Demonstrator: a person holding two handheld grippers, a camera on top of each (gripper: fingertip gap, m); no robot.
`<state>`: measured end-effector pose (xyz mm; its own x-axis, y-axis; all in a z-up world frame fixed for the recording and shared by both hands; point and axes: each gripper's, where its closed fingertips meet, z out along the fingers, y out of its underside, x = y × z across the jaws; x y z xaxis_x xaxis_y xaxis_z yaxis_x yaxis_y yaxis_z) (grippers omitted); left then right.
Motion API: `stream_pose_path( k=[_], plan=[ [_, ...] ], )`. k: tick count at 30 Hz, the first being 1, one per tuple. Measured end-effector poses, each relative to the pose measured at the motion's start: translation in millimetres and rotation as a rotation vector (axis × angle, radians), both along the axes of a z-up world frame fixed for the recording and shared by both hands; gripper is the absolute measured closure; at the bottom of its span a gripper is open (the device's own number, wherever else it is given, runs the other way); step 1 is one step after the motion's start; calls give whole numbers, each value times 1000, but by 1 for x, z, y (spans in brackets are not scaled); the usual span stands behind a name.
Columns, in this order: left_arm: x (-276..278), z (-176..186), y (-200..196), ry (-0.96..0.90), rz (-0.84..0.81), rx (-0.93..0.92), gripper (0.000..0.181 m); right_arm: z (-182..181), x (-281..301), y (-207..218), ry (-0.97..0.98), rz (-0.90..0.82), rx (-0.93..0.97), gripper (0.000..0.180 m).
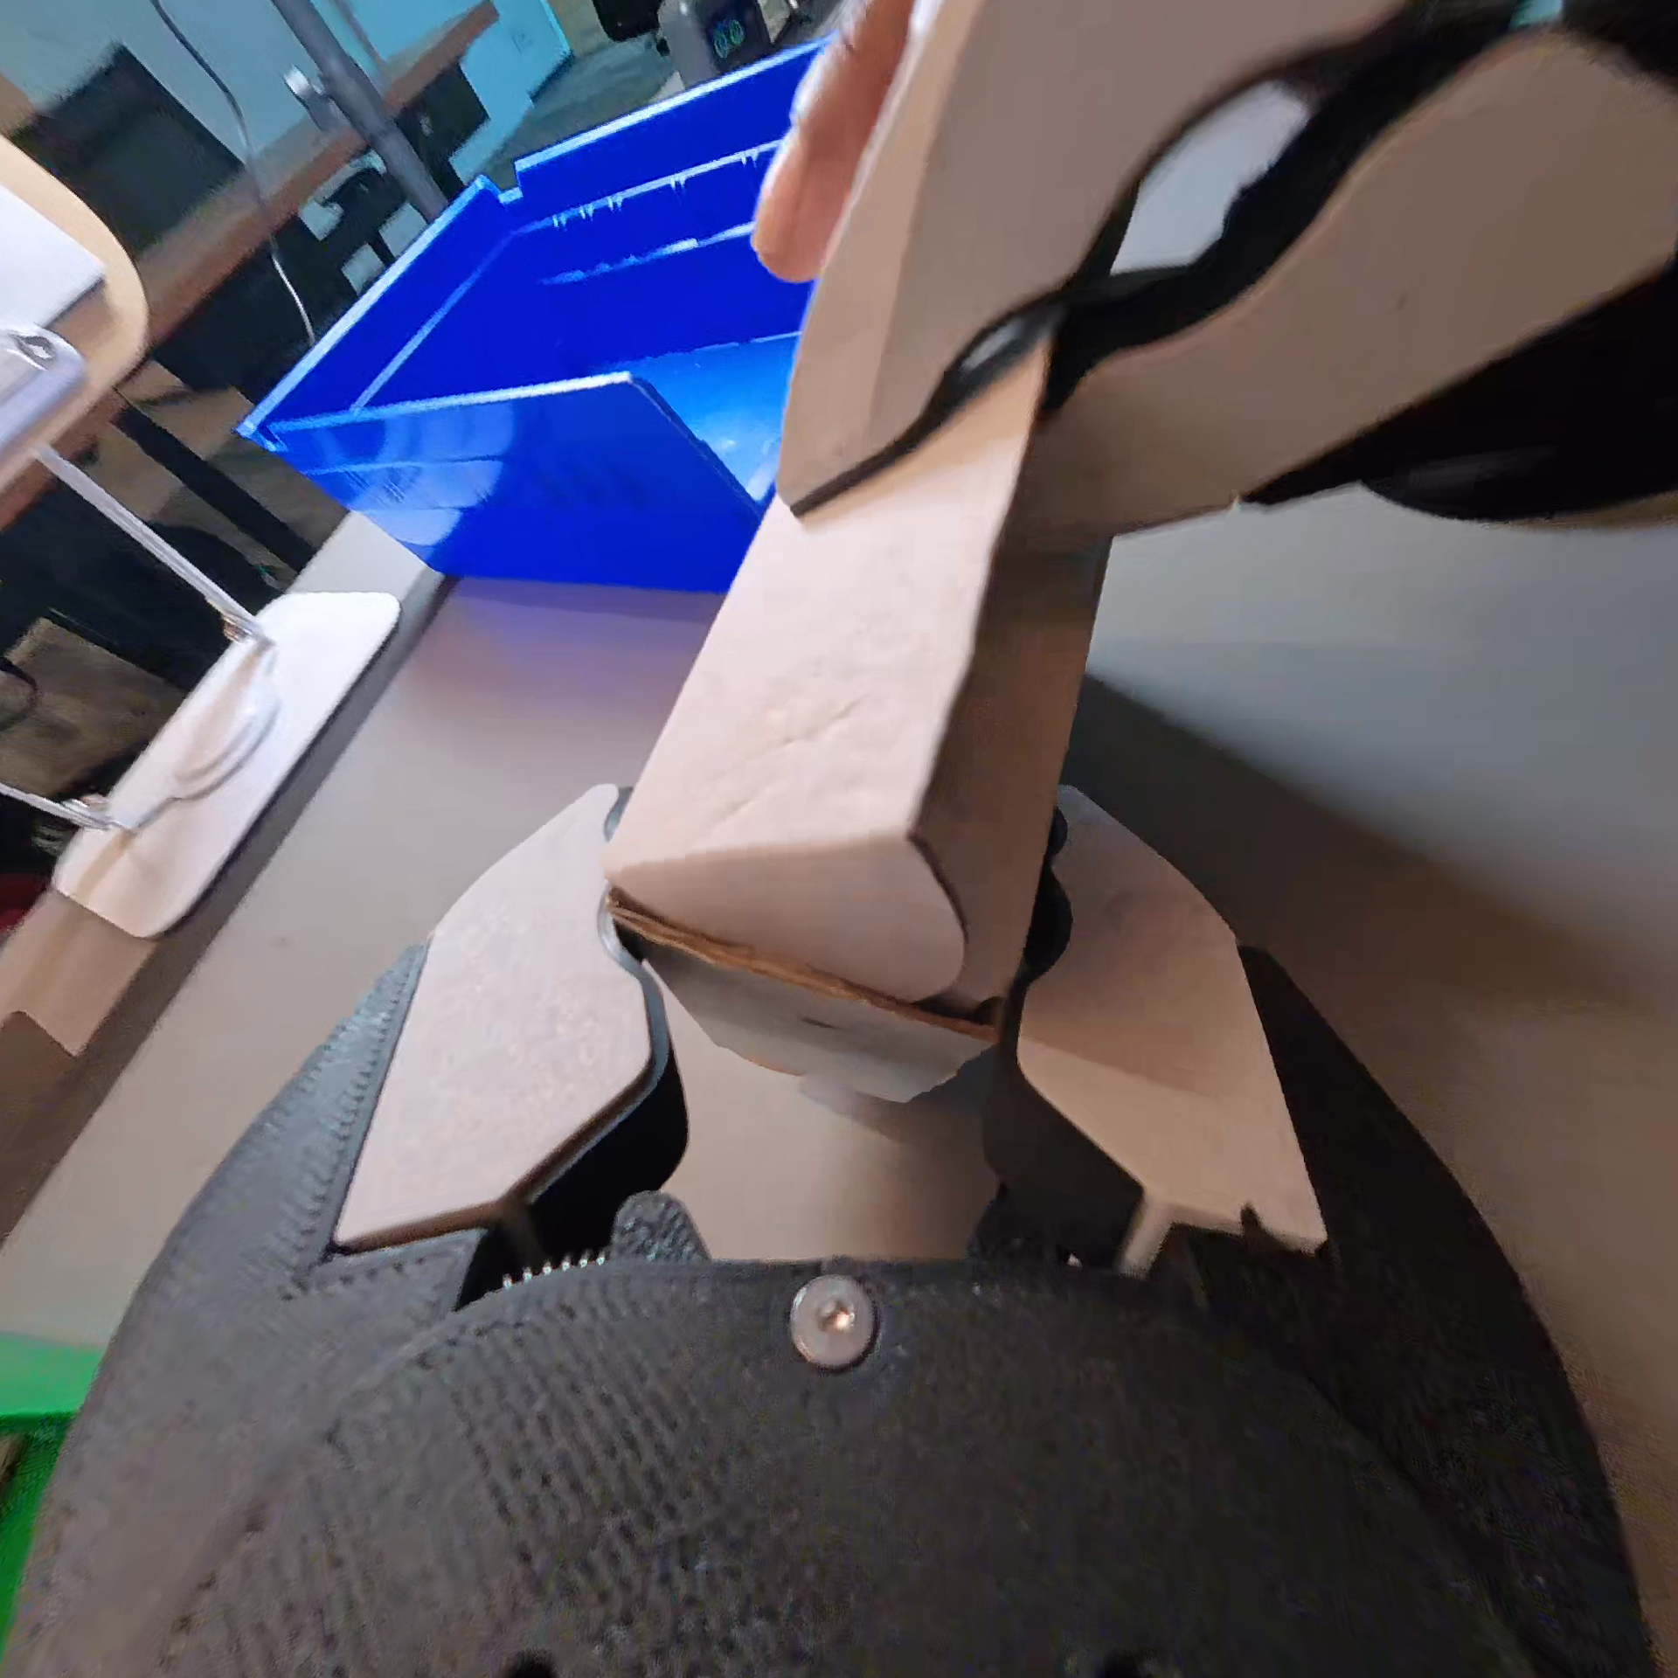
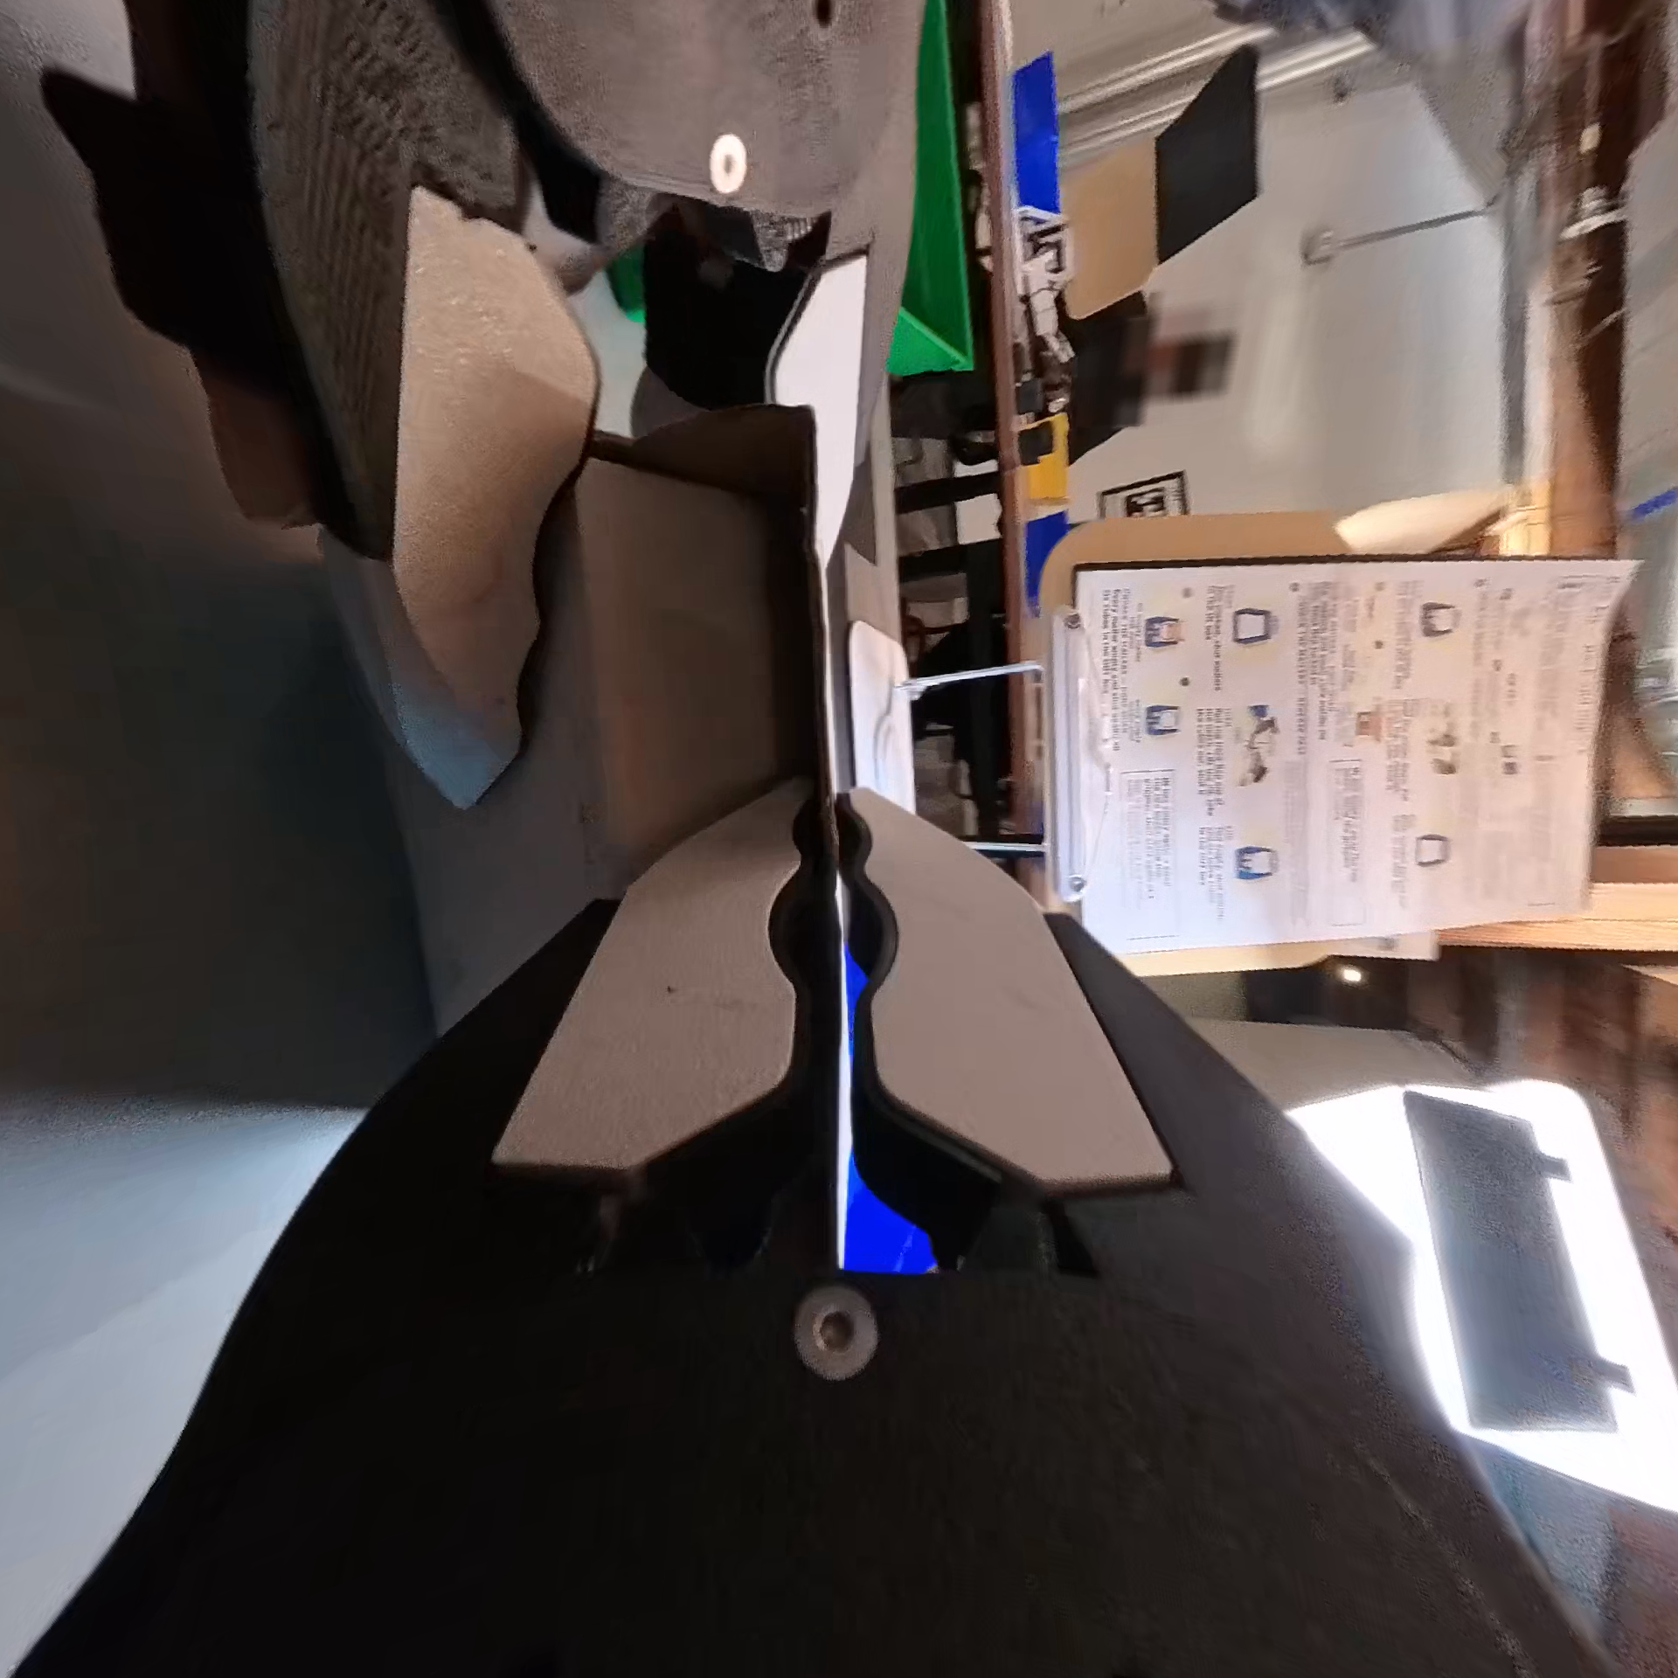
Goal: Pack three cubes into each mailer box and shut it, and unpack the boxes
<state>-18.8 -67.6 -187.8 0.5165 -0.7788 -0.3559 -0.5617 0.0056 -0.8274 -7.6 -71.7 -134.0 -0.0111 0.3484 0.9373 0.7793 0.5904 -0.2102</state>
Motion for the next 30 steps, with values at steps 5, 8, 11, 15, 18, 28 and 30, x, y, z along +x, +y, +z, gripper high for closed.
stream_pose_path(
  k=[5,8,11,15,18,28,30],
  plan=[
    [-3,0,7,105,-44,233,99,2,2,-6,-40,24,-344,178],
    [-13,-5,10,137,-54,267,104,2,6,-8,-118,4,-521,178],
    [-28,-17,0,126,-98,167,98,3,13,-5,-181,-33,-640,178],
    [-33,-9,-33,-123,-192,-145,101,3,15,-5,-152,-40,-759,178],
    [-25,19,-53,-444,-220,-413,102,11,10,-1,-91,-70,-707,178],
    [-38,-5,-15,-435,80,-419,116,-4,-17,-15,-166,-12,-470,178],
    [-41,-25,-18,-265,86,-377,114,-1,-18,-20,-134,3,-577,178]
  ],
)
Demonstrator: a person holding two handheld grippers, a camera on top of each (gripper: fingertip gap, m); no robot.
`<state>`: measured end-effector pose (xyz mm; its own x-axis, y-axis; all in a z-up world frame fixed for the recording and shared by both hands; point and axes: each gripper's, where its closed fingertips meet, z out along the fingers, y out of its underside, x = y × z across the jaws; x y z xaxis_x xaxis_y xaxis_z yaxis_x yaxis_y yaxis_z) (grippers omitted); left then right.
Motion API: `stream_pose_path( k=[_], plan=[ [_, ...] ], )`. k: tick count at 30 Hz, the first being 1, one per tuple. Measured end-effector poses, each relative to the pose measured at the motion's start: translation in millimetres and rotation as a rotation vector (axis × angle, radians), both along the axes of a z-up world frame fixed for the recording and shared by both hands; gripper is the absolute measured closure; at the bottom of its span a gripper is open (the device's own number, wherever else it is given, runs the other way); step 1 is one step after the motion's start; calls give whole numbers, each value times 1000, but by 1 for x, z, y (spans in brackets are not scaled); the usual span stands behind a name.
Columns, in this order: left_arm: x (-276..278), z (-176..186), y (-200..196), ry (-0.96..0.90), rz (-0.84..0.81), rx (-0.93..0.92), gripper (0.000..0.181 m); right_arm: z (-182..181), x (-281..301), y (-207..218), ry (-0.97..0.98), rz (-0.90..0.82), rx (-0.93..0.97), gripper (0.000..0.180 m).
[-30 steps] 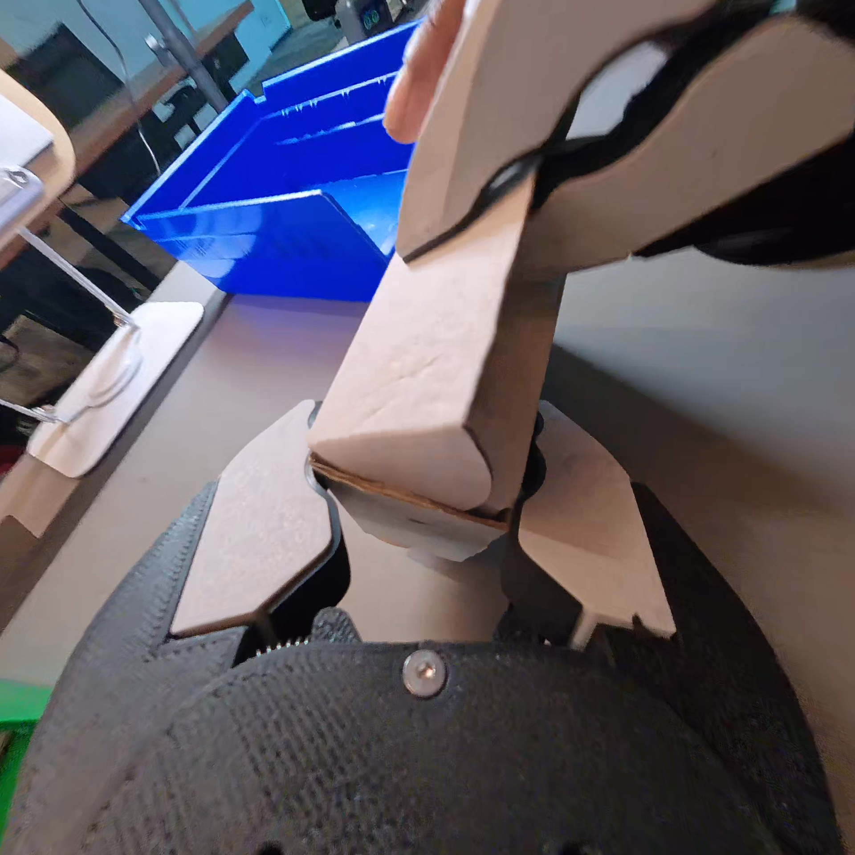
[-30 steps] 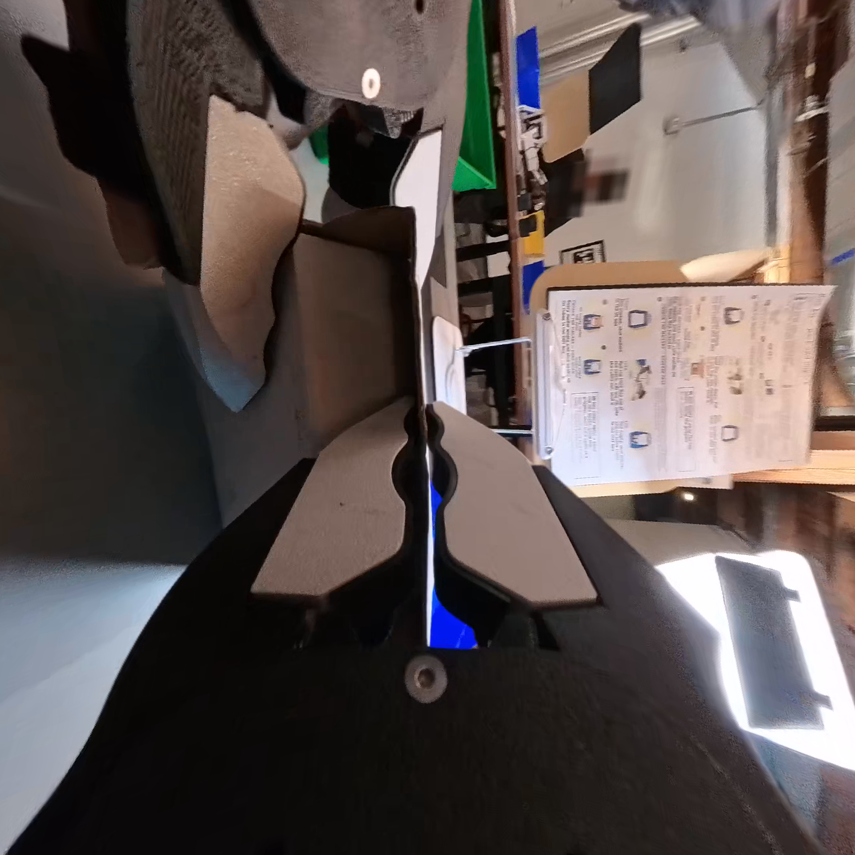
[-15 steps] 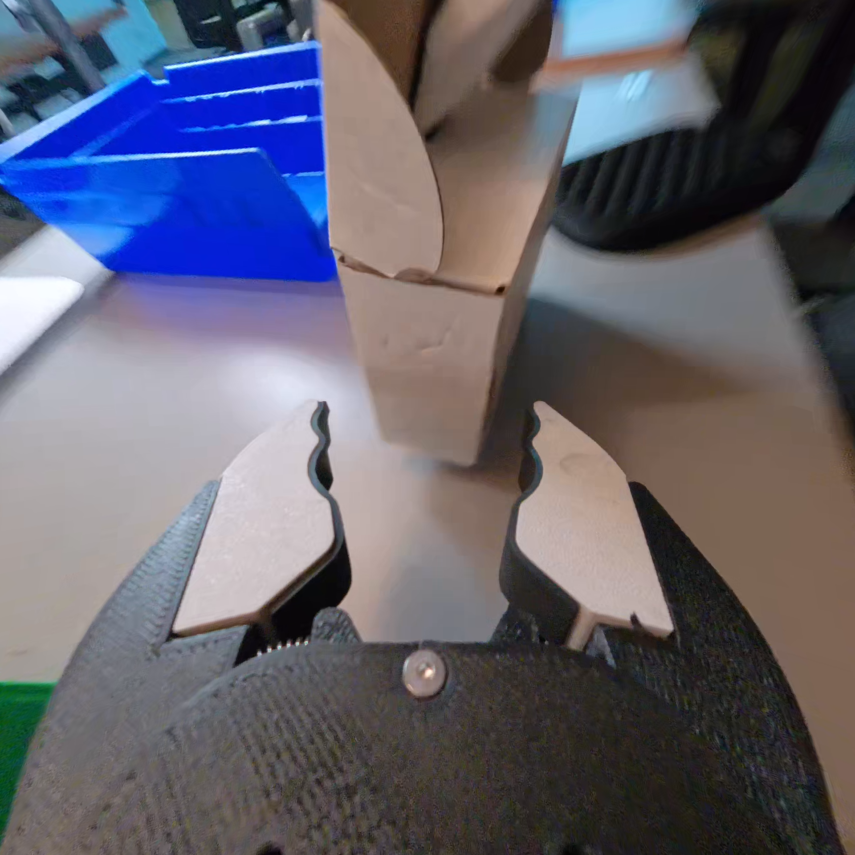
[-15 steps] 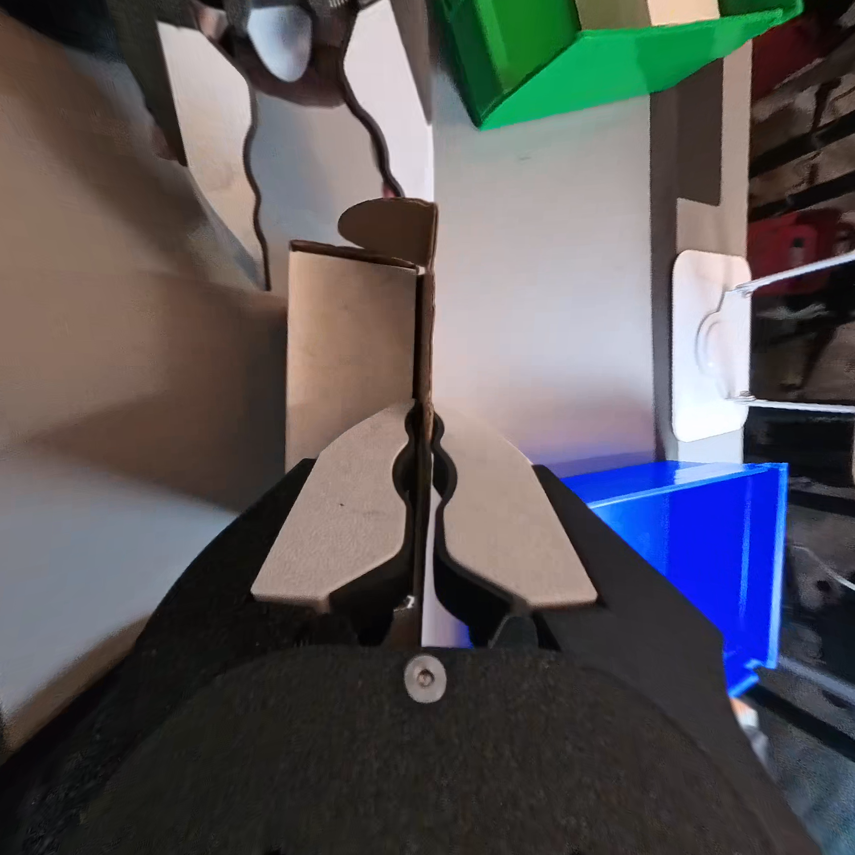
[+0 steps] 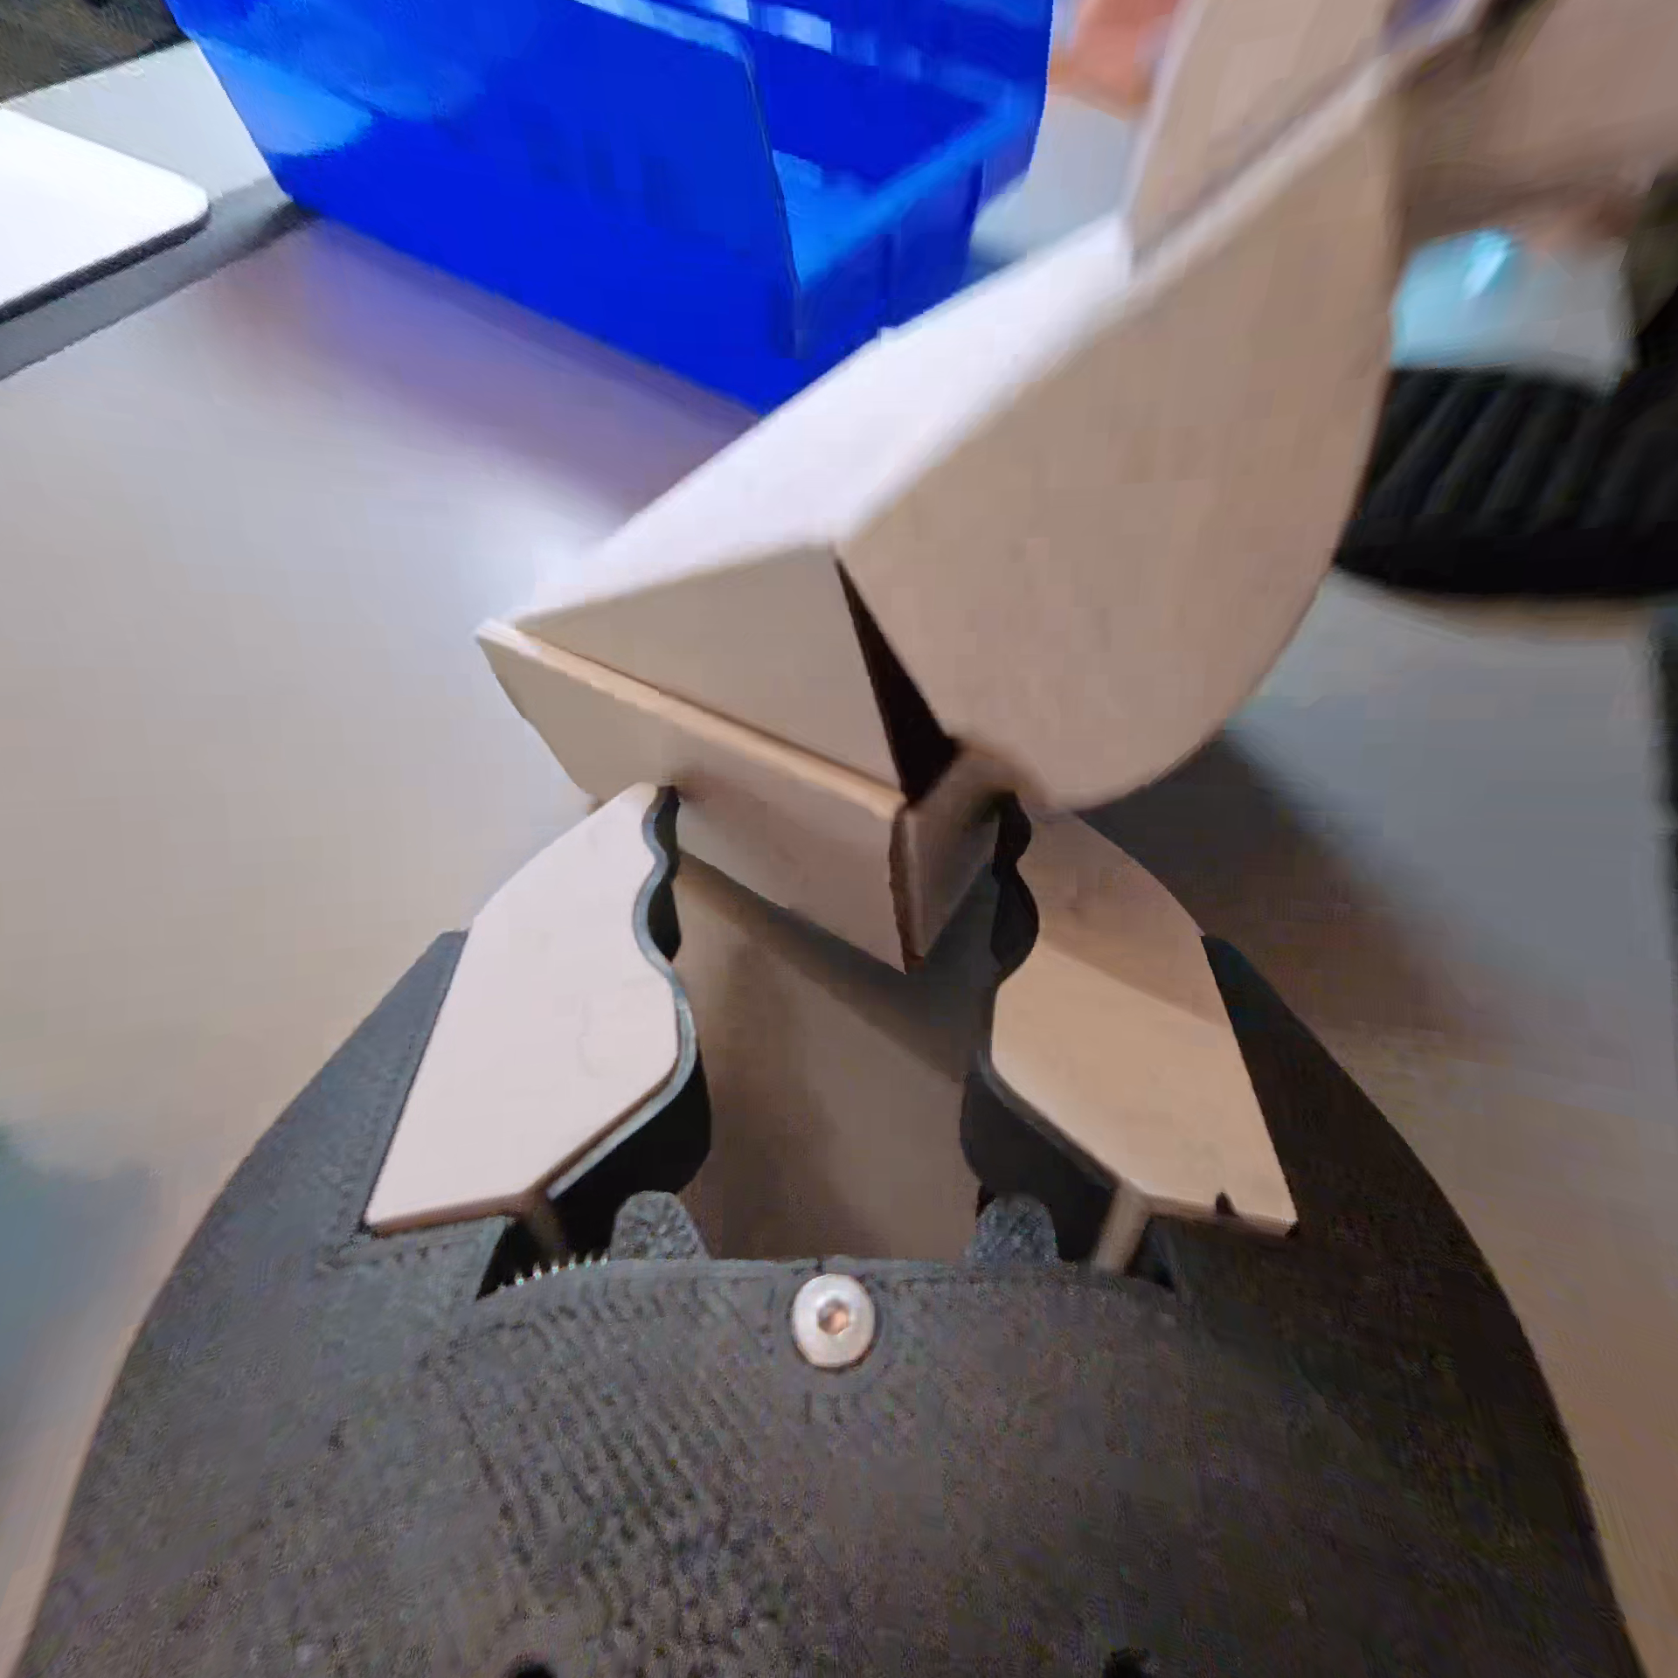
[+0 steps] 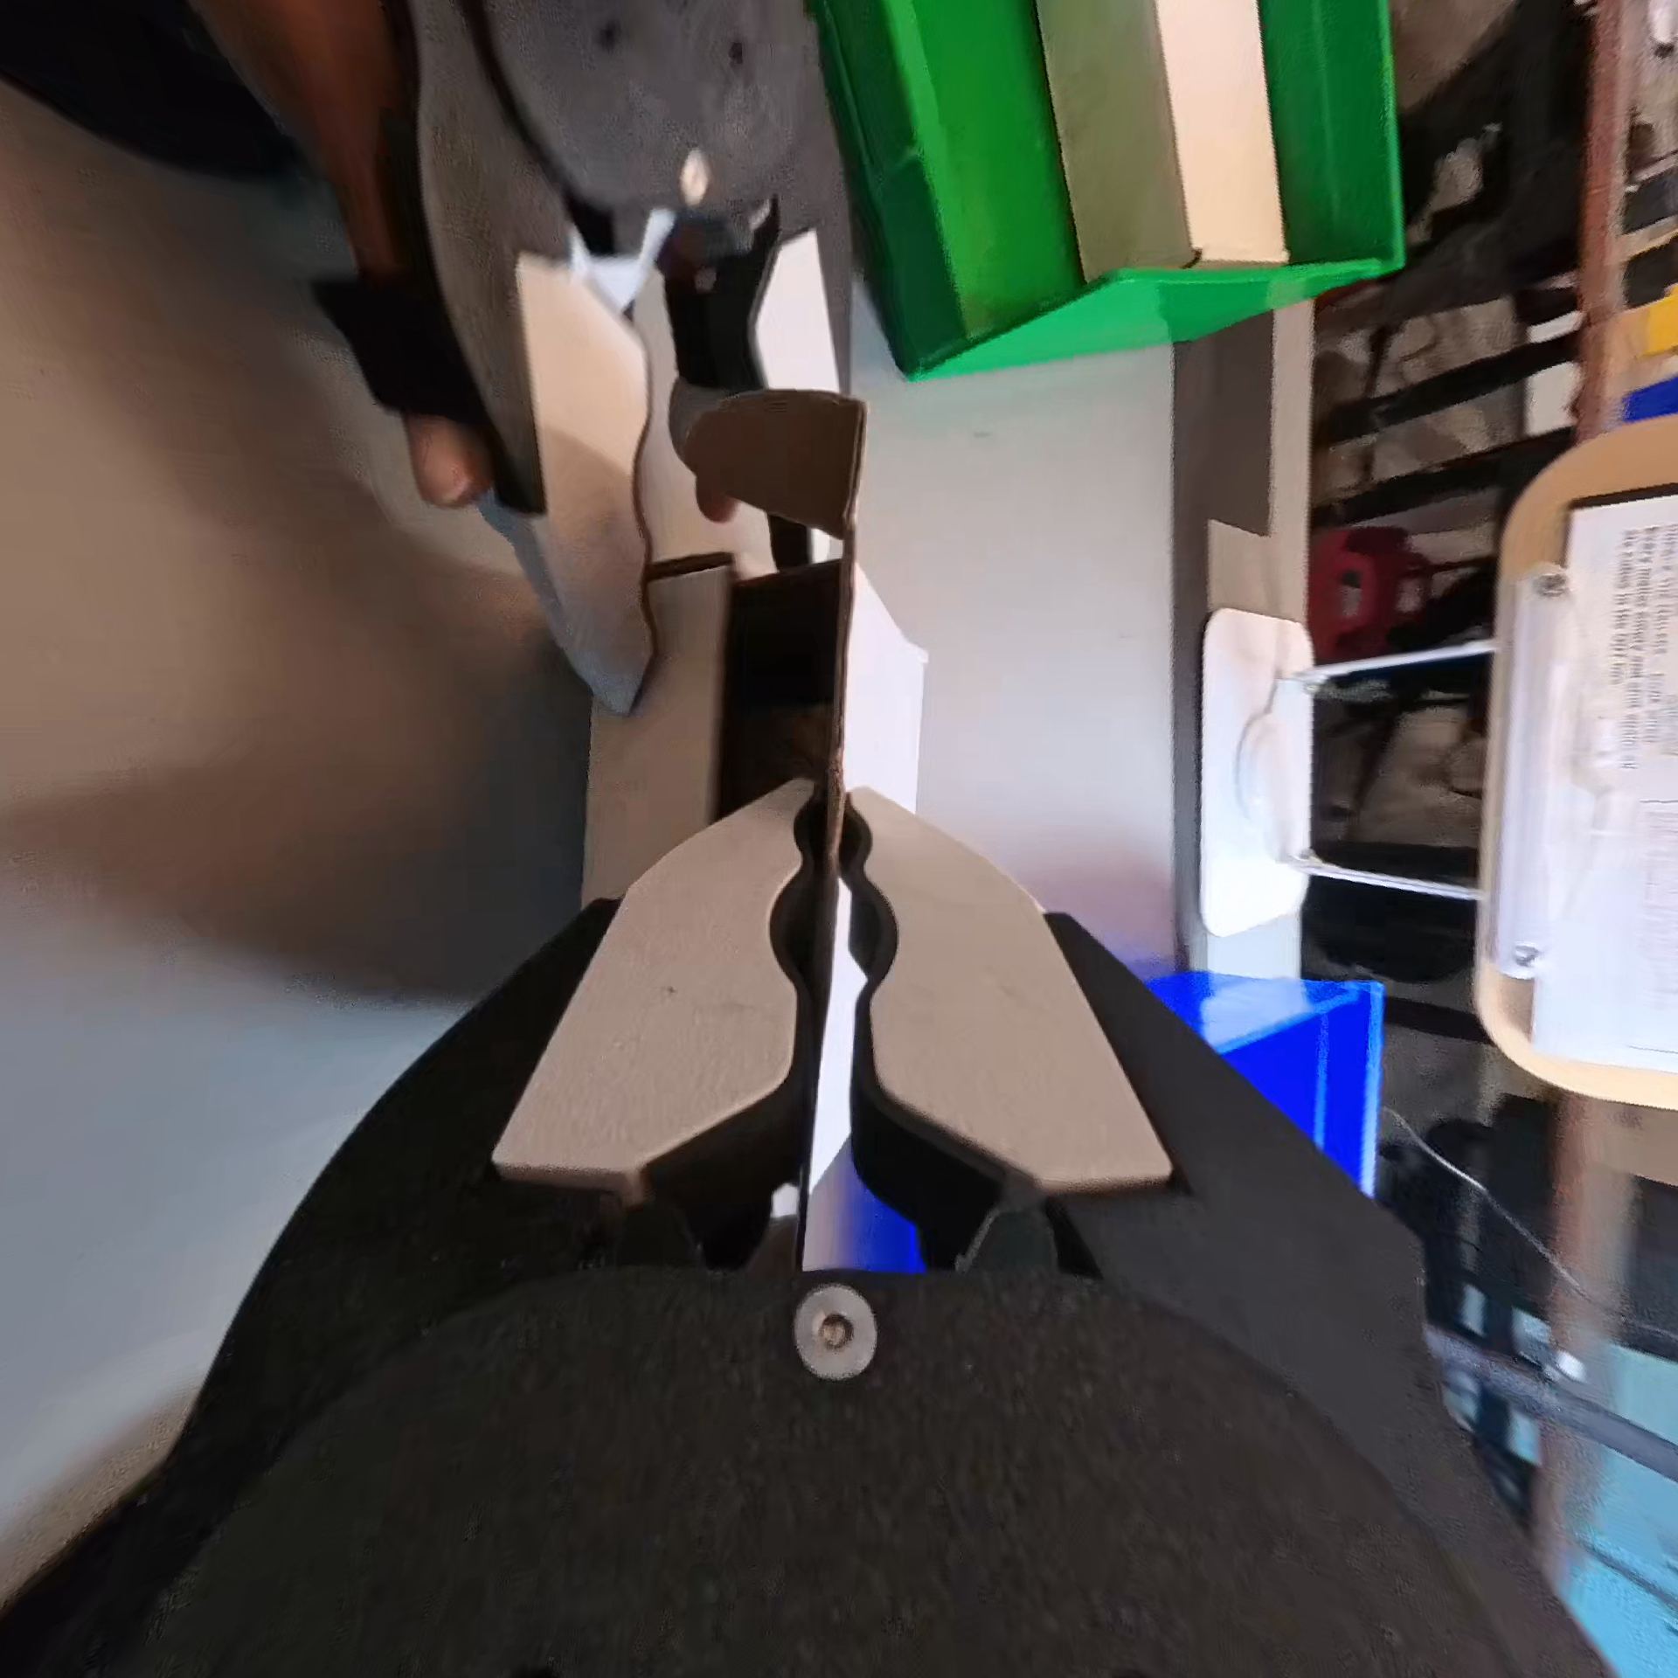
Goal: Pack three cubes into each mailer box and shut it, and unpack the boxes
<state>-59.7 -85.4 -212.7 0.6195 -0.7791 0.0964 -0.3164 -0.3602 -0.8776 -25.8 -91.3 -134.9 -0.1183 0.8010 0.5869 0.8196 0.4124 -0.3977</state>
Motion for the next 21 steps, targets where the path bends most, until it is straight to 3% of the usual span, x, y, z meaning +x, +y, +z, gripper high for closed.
stream_pose_path(
  k=[5,10,15,21],
  plan=[
    [1,-20,-9,231,-63,92,115,19,6,8,18,31,-156,178],
    [-8,6,-9,175,-80,216,114,30,11,25,-4,20,-274,178],
    [7,42,-32,107,-186,439,135,33,9,35,-52,35,-348,178],
    [22,-10,-33,404,-305,394,143,35,-1,38,-133,81,-477,178]
  ],
)
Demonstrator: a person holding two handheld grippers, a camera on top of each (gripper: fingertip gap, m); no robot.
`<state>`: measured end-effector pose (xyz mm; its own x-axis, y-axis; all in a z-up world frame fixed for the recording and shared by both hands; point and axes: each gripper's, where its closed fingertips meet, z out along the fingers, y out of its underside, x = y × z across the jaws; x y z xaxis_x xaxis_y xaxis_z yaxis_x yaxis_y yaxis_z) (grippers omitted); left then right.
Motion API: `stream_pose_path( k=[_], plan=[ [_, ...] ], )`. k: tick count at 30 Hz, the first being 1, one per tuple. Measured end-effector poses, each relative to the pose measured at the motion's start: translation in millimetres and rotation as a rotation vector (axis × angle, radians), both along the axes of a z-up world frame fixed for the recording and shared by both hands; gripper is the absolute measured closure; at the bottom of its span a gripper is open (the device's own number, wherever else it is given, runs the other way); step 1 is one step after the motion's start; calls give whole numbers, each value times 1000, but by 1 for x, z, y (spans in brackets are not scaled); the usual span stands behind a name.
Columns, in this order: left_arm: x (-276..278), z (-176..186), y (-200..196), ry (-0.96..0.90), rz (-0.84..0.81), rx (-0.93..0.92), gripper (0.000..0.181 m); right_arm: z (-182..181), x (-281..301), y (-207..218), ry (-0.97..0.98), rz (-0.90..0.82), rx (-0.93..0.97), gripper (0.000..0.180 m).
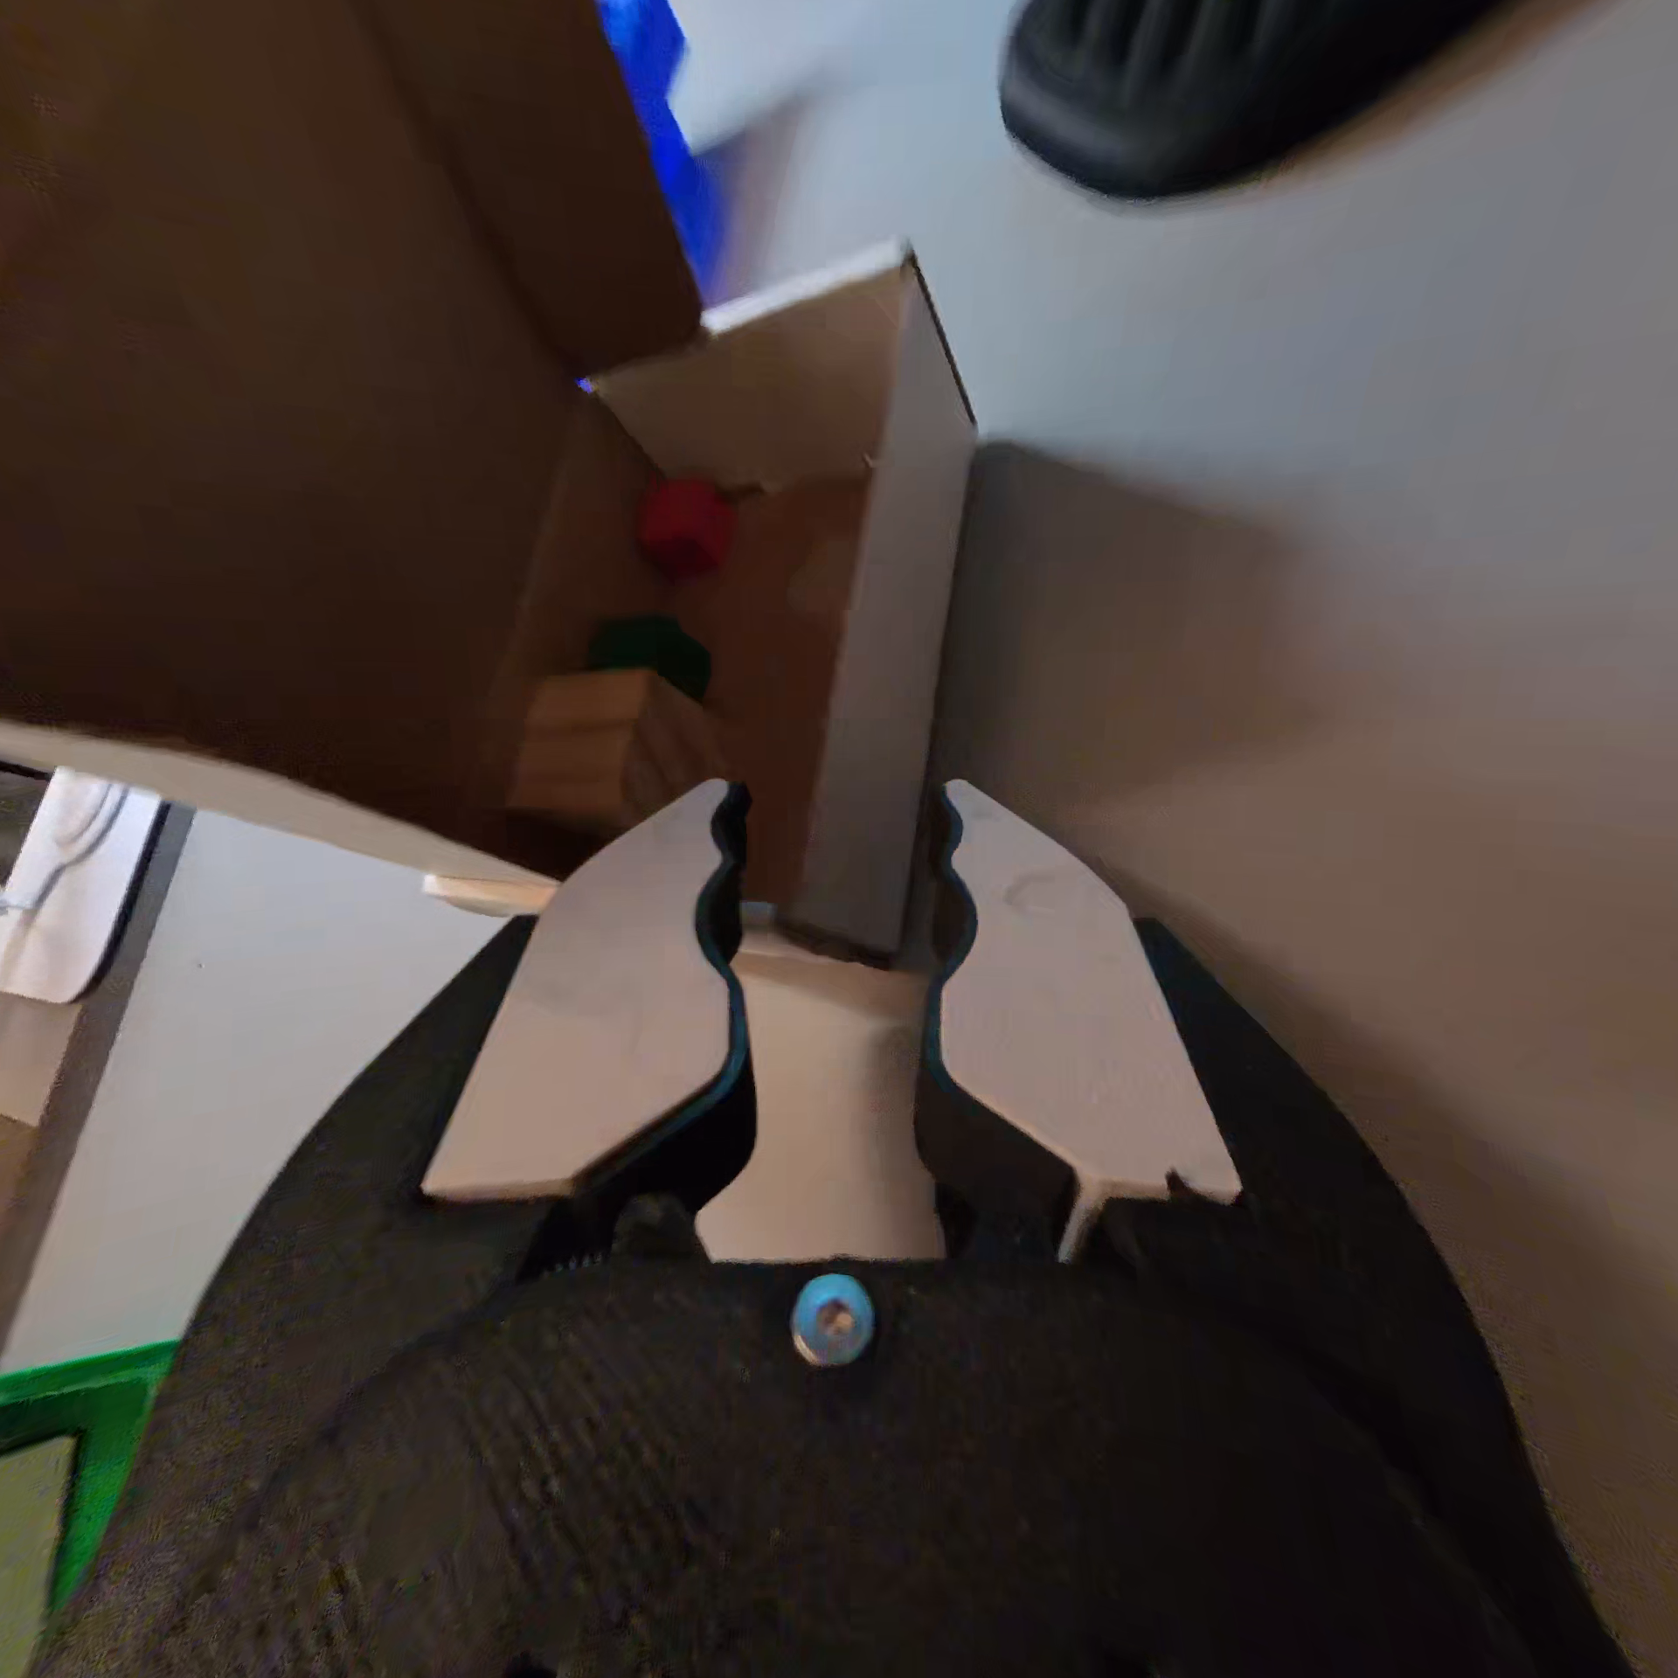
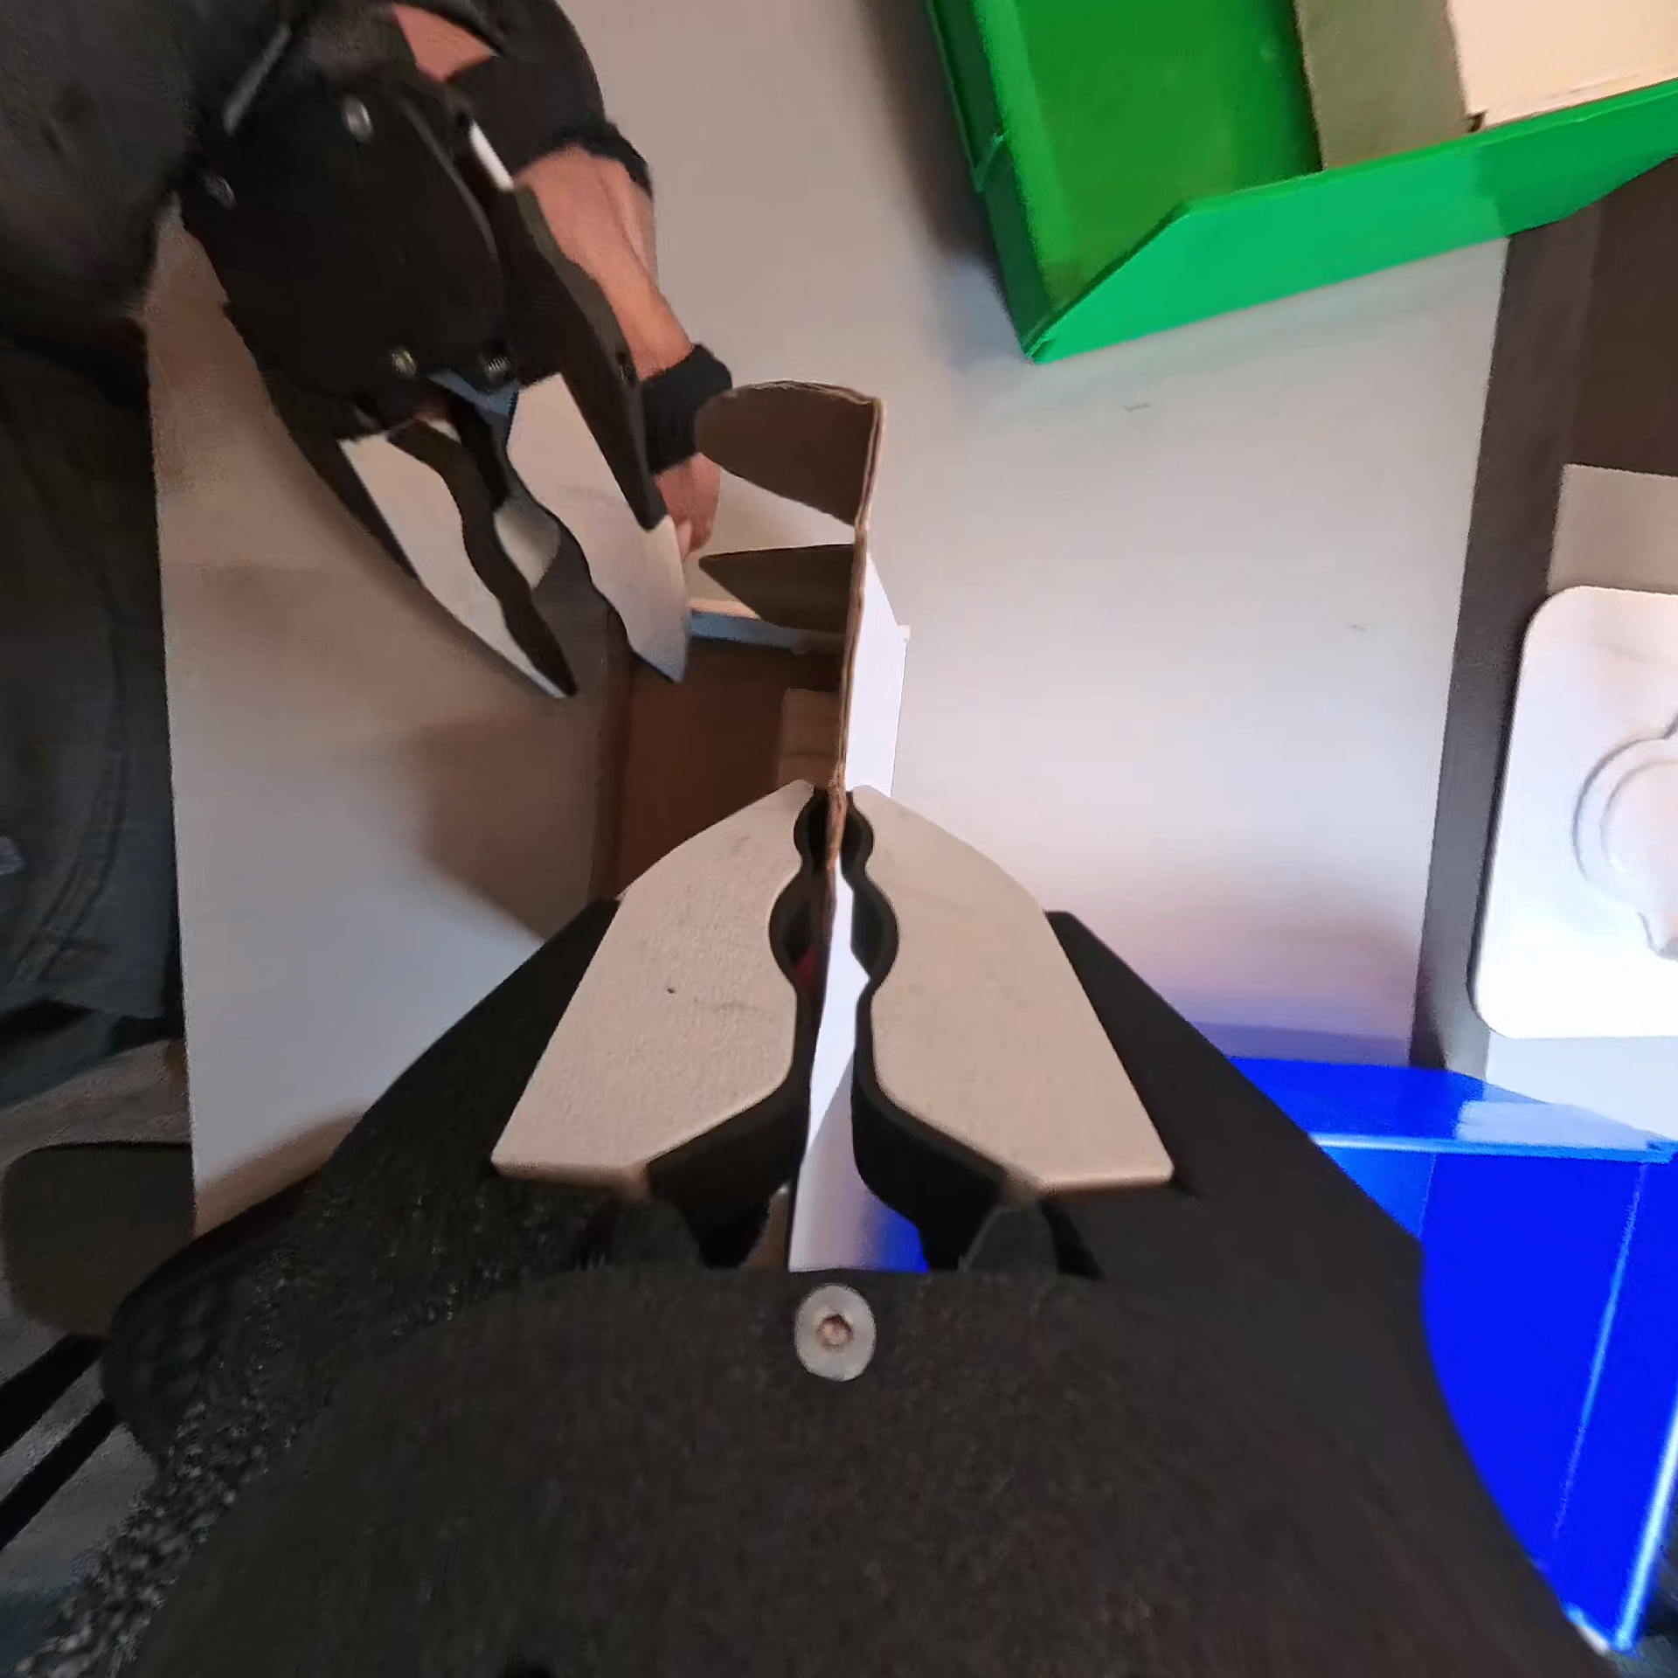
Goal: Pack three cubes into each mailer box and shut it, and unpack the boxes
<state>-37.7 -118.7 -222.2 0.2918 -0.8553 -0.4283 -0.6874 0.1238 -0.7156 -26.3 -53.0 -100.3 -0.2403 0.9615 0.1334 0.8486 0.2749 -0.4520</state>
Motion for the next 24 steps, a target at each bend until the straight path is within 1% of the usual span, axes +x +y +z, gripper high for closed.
stream_pose_path(
  k=[1,2,5,9,13,17,19,21,23,24],
  plan=[
    [-1,-8,0,51,-9,12,147,1,-2,5,-8,8,7,178],
    [-1,-11,-2,66,-18,26,148,2,-4,12,-11,9,27,178],
    [2,-9,-10,37,-36,-17,161,5,-11,42,-16,-9,111,178],
    [1,-7,-15,9,-49,-51,173,-17,-19,84,-69,-73,190,178],
    [2,-5,-23,-29,-82,-108,175,-56,-28,109,-139,-94,201,175],
    [3,-4,-31,-46,-107,-136,171,-97,-41,113,-191,-82,182,174],
    [3,-3,-33,-59,-114,-142,169,-111,-45,113,-206,-67,196,173],
    [4,-2,-33,-90,-116,-152,167,-113,-48,115,-199,-70,225,168],
    [5,0,-33,-122,-116,-163,166,-100,-52,117,-139,-82,246,161],
    [5,1,-33,-133,-115,-166,165,-88,-54,115,-92,-87,243,154]
  ],
)
